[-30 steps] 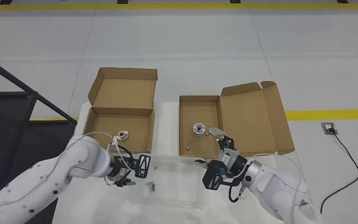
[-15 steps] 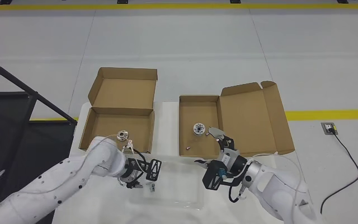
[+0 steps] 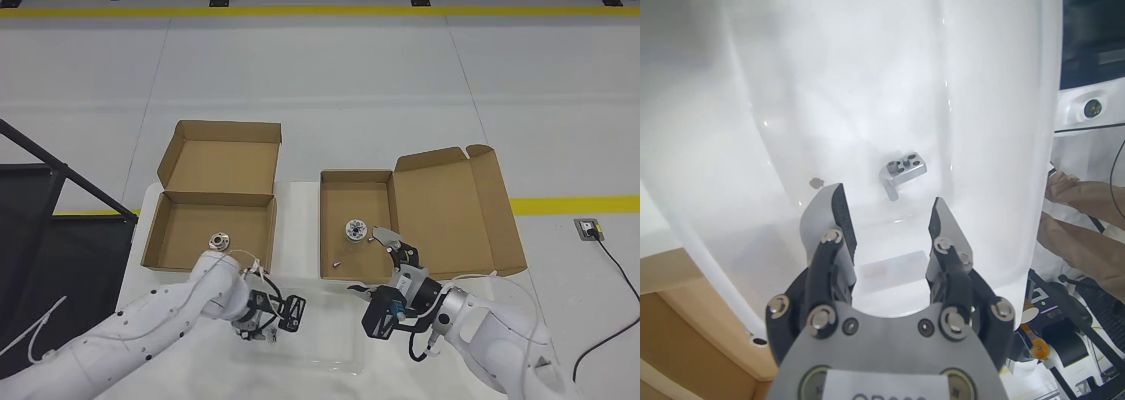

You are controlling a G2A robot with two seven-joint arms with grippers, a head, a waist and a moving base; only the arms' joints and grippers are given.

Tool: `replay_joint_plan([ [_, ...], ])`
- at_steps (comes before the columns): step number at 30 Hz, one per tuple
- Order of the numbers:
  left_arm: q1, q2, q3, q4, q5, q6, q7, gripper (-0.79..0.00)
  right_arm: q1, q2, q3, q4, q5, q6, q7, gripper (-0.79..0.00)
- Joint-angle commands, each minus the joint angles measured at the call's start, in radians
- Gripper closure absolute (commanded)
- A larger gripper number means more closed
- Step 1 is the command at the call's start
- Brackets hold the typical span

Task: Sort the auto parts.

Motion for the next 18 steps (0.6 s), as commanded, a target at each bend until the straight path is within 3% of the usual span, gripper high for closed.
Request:
replay_joint_plan([
  [1,0.004,-0.015,0.004,0.011,0.017,0.0,-0.011,-0.471,0.0,0.0,0.0,0.0,0.0,0.0,0.0,-0.785],
  [7,0.021,-0.053,0.006,0.038,0.067,0.005,-0.033,-0.446,0.0,0.0,0.0,0.0,0.0,0.0,0.0,-0.785],
  [13,0.041,-0.084,-0.001,0.064,0.118,0.011,-0.032,-0.48,0.0,0.0,0.0,0.0,0.0,0.0,0.0,-0.785],
  [18,0.057,-0.106,-0.008,0.087,0.164,0.015,-0.027,-0.431,0.0,0.0,0.0,0.0,0.0,0.0,0.0,-0.785],
])
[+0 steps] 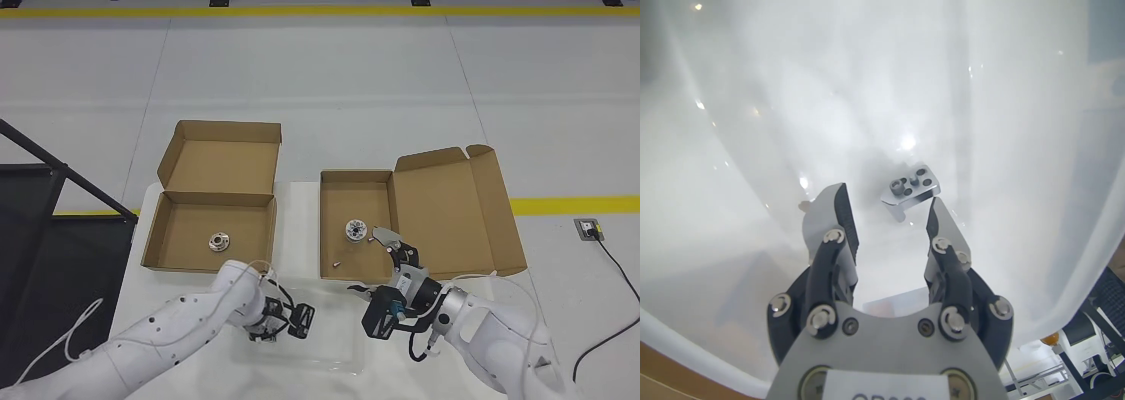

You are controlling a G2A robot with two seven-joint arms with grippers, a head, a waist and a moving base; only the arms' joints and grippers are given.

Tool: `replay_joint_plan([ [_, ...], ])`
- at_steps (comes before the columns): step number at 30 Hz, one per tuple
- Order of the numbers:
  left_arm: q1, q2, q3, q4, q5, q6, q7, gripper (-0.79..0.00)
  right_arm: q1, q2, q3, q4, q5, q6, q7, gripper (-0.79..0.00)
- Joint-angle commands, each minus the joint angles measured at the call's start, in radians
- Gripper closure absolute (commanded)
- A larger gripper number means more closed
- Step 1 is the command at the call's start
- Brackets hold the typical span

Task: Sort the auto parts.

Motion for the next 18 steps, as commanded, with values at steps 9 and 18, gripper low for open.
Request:
replay_joint_plan([
  [9,0.026,-0.034,-0.024,0.038,0.064,-0.015,0.008,-0.299,0.0,0.0,0.0,0.0,0.0,0.0,0.0,-0.785],
  [18,0.03,-0.042,-0.044,0.039,0.067,-0.015,0.017,0.0,0.0,0.0,0.0,0.0,0.0,0.0,0.0,-0.785],
])
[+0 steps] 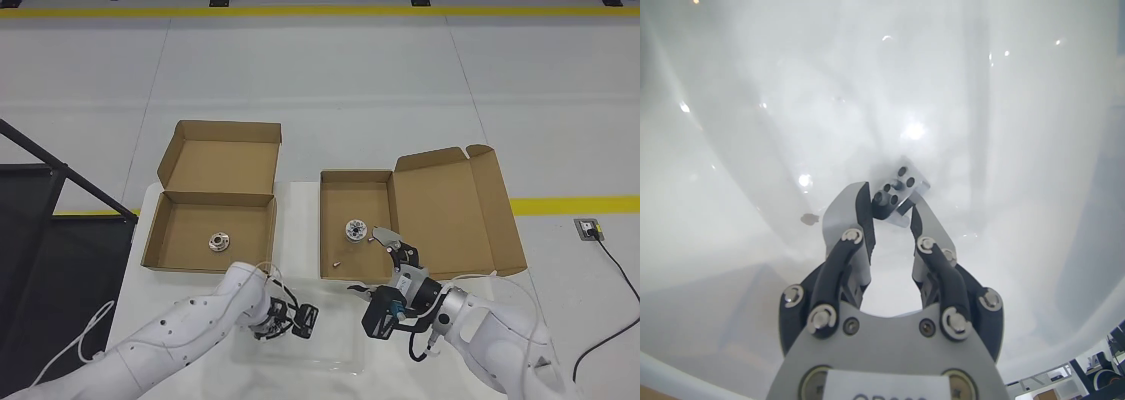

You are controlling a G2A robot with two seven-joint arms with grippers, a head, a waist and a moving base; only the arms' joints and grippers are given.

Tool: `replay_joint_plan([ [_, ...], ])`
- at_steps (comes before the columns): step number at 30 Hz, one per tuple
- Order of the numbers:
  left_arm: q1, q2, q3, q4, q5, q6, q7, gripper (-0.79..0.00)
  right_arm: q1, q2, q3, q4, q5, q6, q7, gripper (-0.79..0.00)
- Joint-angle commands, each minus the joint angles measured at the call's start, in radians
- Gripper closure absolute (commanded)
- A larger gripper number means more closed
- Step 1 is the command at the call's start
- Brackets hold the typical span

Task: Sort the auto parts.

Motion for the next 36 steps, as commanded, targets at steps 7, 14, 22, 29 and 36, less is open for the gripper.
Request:
replay_joint_plan([
  [7,-0.012,0.026,-0.045,-0.052,-0.036,0.0,0.007,0.0,0.0,0.0,0.0,0.0,0.0,0.0,0.0,-0.785],
  [14,-0.007,0.085,-0.144,-0.152,-0.069,0.0,0.008,0.0,0.0,0.0,0.0,0.0,0.0,0.0,0.0,-0.785],
  [22,0.036,0.167,-0.355,-0.279,-0.102,0.006,0.022,0.0,0.0,0.0,0.0,0.0,0.0,0.0,0.0,-0.785],
  [29,0.087,0.216,-0.536,-0.342,-0.13,0.048,0.072,0.0,0.0,0.0,0.0,0.0,0.0,0.0,0.0,-0.785],
  [36,0.128,0.24,-0.633,-0.341,-0.138,0.06,0.091,0.0,0.0,0.0,0.0,0.0,0.0,0.0,0.0,-0.785],
])
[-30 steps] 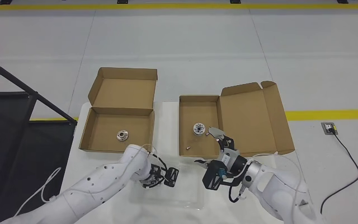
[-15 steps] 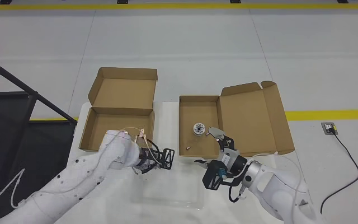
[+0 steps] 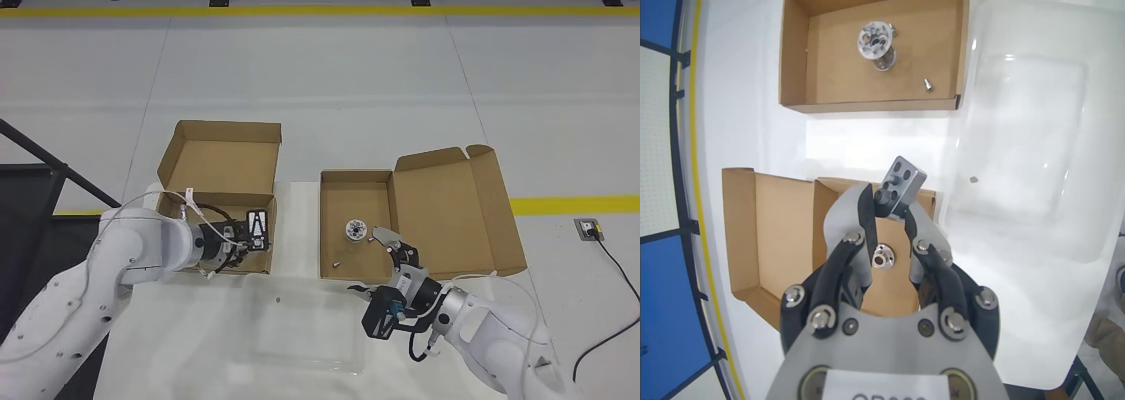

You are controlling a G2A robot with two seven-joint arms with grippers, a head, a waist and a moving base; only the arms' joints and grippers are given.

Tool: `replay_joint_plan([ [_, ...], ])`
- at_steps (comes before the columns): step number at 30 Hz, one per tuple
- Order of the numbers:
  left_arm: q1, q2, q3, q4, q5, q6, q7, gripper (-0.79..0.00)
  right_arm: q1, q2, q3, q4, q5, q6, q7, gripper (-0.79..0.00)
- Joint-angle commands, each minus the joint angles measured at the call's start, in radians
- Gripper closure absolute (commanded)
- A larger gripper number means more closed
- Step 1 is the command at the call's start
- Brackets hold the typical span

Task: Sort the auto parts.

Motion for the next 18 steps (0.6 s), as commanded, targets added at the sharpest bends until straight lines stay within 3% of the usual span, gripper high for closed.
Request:
replay_joint_plan([
  [1,-0.001,0.0,0.002,0.0,0.0,-0.001,0.0,0.0,0.0,0.0,0.0,0.0,0.0,0.0,0.0,-0.785],
  [13,-0.001,0.0,0.002,0.0,0.0,-0.001,0.0,0.0,0.0,0.0,0.0,0.0,0.0,0.0,0.0,-0.785],
  [18,0.028,-0.001,-0.013,0.009,0.053,0.072,0.026,0.0,0.0,0.0,0.0,0.0,0.0,0.0,0.0,-0.785],
])
